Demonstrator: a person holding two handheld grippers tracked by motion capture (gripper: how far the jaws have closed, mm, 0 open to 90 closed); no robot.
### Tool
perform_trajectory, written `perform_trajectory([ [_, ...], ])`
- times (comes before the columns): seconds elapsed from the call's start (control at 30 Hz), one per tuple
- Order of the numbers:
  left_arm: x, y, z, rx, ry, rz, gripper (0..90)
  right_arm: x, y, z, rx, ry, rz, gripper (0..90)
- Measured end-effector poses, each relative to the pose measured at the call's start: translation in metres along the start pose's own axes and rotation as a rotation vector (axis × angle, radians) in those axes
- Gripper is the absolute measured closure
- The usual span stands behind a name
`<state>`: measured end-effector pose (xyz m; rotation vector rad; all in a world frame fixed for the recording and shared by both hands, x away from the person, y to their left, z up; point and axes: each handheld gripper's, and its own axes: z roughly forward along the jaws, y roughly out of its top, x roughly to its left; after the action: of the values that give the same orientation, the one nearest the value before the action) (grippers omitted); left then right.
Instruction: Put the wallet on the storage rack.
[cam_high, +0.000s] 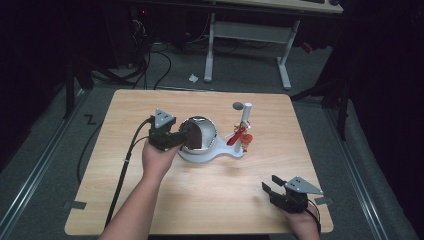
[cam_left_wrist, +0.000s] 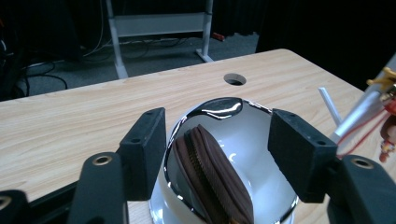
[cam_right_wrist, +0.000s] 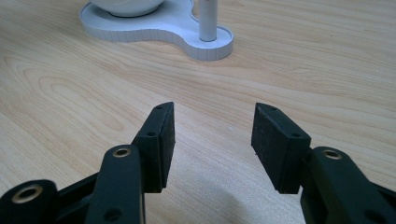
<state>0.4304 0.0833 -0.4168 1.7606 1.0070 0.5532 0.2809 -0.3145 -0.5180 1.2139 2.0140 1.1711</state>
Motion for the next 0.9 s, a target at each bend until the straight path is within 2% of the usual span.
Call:
perform_trajectory([
  [0.17,0.001,-0.003,-0.013,-0.005,-0.002,0.016,32.1,0.000,0.000,0.001,0.003,-0.004,-0.008,50.2],
  [0.27,0.004,-0.006,-0.021,-0.007,-0.014,0.002,32.1,-0.002,-0.001,0.001,0.006,-0.003,0.016,50.4],
  [0.53,0.016,-0.018,-0.040,0.021,-0.041,-0.011,32.2,-0.004,-0.001,0.002,0.009,-0.006,0.018,51.0],
  [0.73,0.026,-0.032,-0.055,0.033,-0.056,-0.029,32.1,-0.002,-0.001,0.003,0.015,-0.006,0.008,51.0],
  [0.9,0.034,-0.050,-0.066,0.048,-0.063,-0.045,32.0,-0.002,-0.001,0.003,0.016,-0.008,0.006,51.0],
])
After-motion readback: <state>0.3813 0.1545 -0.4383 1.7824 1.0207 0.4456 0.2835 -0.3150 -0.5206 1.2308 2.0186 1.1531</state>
